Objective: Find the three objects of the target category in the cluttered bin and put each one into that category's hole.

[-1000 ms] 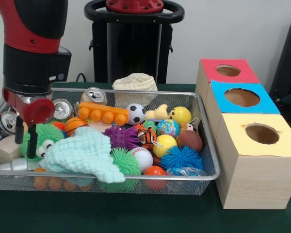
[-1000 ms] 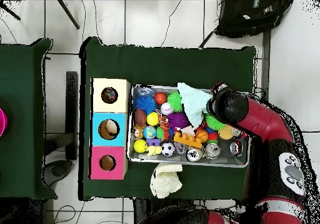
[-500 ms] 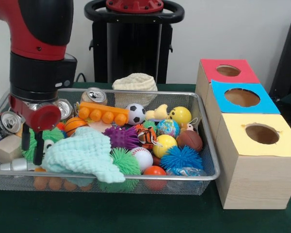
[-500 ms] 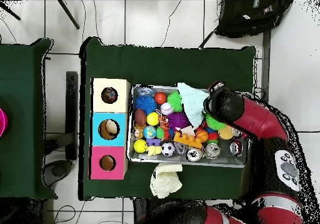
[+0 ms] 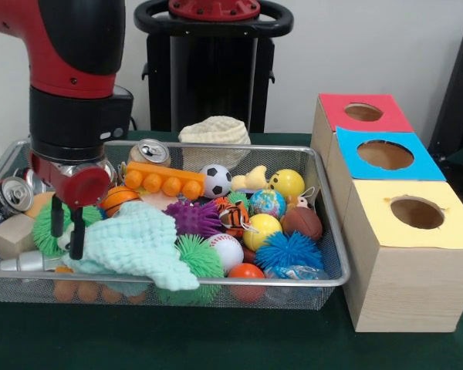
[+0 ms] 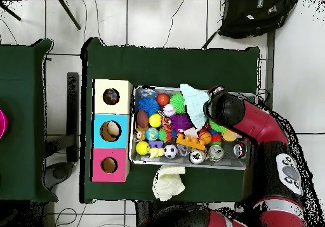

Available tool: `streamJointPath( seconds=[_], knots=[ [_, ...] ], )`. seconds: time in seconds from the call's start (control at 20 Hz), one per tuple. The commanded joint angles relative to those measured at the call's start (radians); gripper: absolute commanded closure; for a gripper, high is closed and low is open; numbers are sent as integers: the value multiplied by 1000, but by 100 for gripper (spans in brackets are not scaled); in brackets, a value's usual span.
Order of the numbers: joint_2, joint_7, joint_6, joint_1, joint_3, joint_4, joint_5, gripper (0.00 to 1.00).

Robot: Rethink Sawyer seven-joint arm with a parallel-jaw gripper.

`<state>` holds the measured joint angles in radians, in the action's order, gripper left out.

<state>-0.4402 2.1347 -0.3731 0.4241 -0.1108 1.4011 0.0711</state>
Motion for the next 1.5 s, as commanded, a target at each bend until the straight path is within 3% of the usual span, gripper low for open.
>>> streamJointPath(
  seconds=[0.05, 0.45, 0.8, 1.25, 1.5],
  knots=[
    [0, 122, -30, 3, 119, 132, 45, 0],
    [18, 128, -61, -3, 135, 134, 71, 0],
    [67, 150, 17, -10, 133, 138, 68, 0],
    [73, 149, -4, -8, 130, 164, 69, 0],
    [114, 128, 6, 3, 134, 149, 55, 0]
  ],
)
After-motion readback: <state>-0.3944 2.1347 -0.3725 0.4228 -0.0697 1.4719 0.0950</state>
